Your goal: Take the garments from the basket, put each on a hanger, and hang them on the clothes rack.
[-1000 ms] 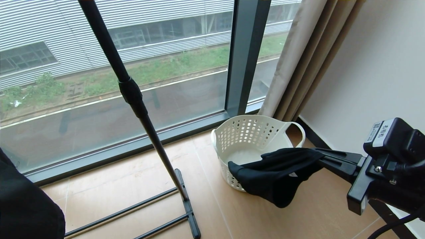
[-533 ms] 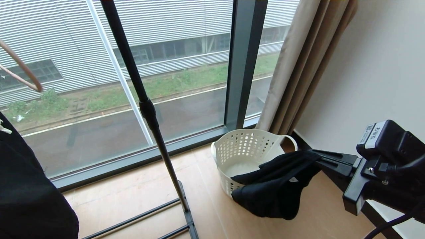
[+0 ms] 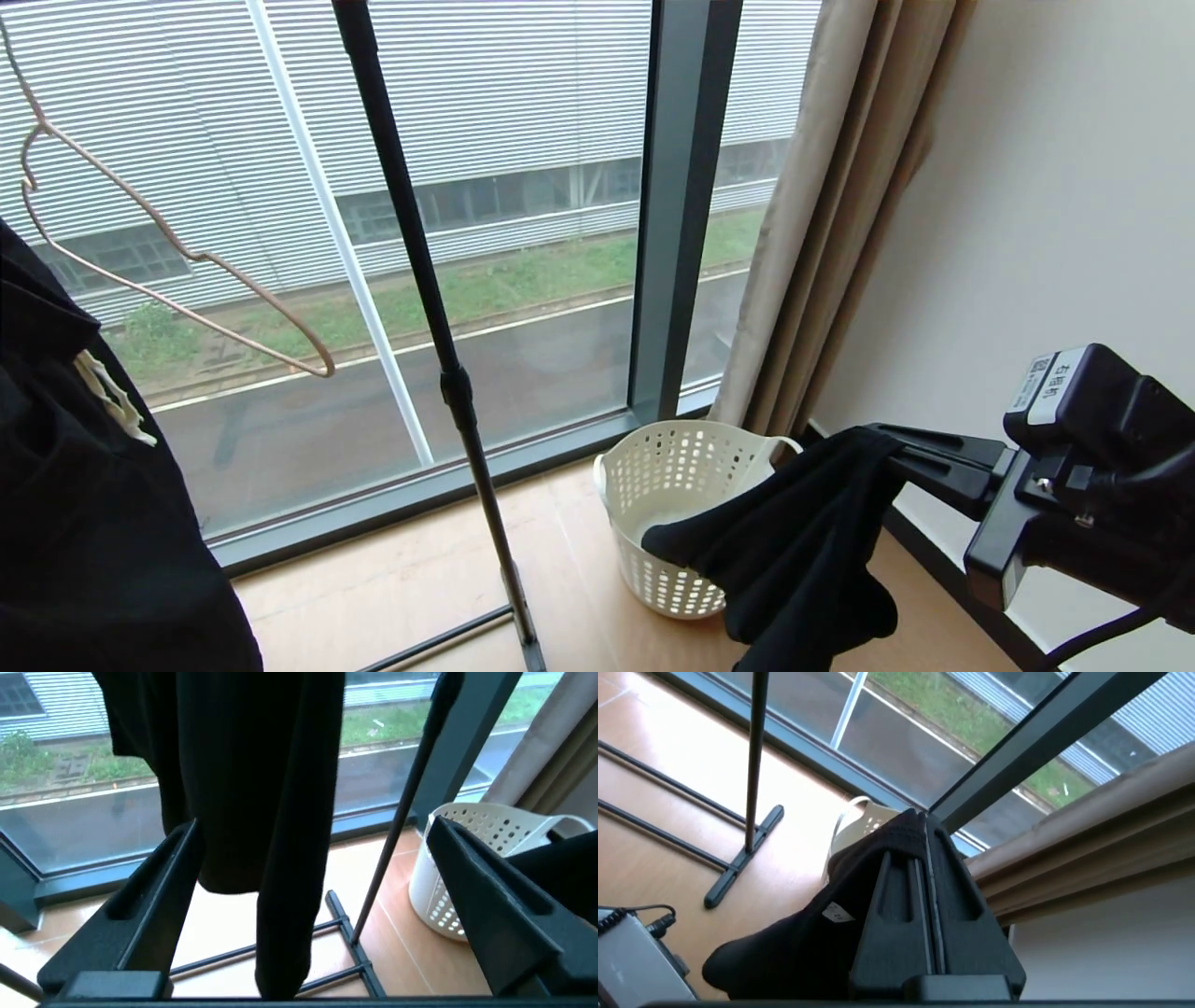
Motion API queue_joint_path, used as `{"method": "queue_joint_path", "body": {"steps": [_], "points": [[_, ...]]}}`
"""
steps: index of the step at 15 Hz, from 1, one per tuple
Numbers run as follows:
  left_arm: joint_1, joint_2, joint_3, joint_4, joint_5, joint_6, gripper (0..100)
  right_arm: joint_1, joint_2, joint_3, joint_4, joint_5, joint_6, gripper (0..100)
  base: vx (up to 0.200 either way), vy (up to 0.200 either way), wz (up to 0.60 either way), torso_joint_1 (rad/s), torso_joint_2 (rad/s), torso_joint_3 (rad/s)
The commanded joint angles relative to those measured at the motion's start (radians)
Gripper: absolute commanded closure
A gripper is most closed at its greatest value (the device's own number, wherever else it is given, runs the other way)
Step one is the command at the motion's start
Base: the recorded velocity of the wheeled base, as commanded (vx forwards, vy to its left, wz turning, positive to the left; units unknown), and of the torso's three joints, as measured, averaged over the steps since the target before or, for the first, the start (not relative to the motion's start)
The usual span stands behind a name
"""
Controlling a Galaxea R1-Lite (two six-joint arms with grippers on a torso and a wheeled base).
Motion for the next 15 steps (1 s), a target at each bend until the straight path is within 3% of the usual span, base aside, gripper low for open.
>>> {"method": "queue_joint_path", "body": {"steps": [1, 8, 15], "points": [[-0.001, 0.001, 0.000, 0.000, 0.000, -0.001, 0, 0.000, 0.003, 0.004, -0.004, 0.000, 0.000, 100, 0.000, 0.000, 0.00, 0.188, -0.49, -0.105], [-0.001, 0.001, 0.000, 0.000, 0.000, -0.001, 0, 0.000, 0.004, 0.010, -0.010, 0.000, 0.000, 100, 0.000, 0.000, 0.00, 0.206, -0.52, -0.122], [0.001, 0.001, 0.000, 0.000, 0.002, -0.002, 0, 0.000, 0.006, 0.016, -0.010, -0.001, -0.002, 100, 0.000, 0.000, 0.00, 0.251, -0.58, -0.300]]}}
